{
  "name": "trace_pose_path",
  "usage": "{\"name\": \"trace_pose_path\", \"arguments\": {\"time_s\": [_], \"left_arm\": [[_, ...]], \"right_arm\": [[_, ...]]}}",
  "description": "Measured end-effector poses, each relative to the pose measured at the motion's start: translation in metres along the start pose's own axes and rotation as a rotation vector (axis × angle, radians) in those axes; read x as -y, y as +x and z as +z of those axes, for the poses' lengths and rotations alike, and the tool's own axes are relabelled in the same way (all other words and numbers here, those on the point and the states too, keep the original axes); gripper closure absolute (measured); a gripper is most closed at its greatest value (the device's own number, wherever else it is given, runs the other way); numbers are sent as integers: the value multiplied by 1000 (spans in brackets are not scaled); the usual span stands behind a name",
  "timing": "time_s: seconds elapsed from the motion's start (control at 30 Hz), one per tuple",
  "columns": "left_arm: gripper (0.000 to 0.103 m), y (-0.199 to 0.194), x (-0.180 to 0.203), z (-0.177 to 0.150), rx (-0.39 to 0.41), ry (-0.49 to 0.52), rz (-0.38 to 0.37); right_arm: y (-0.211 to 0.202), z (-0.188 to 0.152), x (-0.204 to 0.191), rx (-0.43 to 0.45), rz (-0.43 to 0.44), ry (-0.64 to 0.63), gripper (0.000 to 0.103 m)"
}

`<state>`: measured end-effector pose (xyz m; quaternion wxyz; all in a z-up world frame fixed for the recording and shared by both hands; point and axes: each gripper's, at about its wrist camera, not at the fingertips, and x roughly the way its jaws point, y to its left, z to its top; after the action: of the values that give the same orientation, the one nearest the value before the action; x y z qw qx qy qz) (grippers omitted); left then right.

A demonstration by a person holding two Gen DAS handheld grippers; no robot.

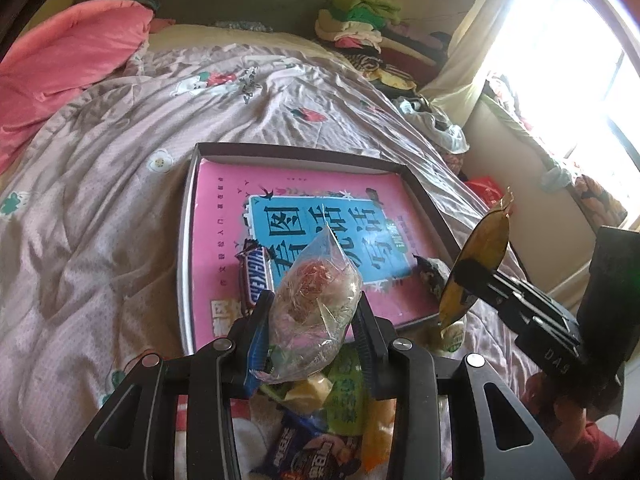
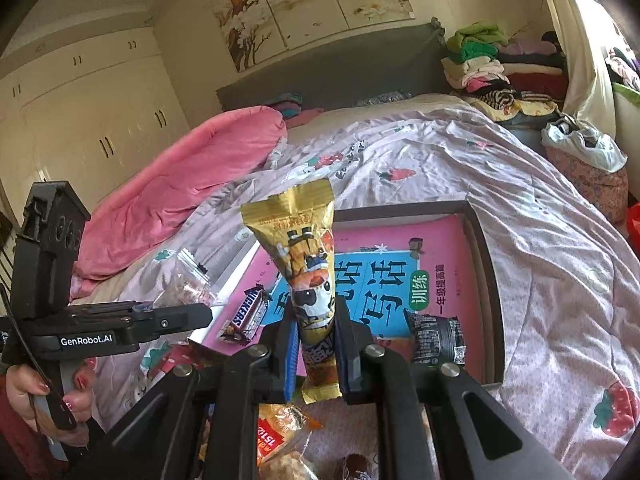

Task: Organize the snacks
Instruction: 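Carry the candy bag and yellow snack tube over the box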

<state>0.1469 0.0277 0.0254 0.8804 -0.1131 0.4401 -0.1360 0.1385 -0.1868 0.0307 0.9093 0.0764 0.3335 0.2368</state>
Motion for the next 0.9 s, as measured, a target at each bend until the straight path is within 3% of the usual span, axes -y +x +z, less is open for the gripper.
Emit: {"name": "trace_pose_path", "arguments": {"time_s": [0.9], "left_arm": [[64, 58, 18, 3, -49, 26, 69]], "right_arm": [[36, -13, 30, -92, -90, 58, 87]]}}
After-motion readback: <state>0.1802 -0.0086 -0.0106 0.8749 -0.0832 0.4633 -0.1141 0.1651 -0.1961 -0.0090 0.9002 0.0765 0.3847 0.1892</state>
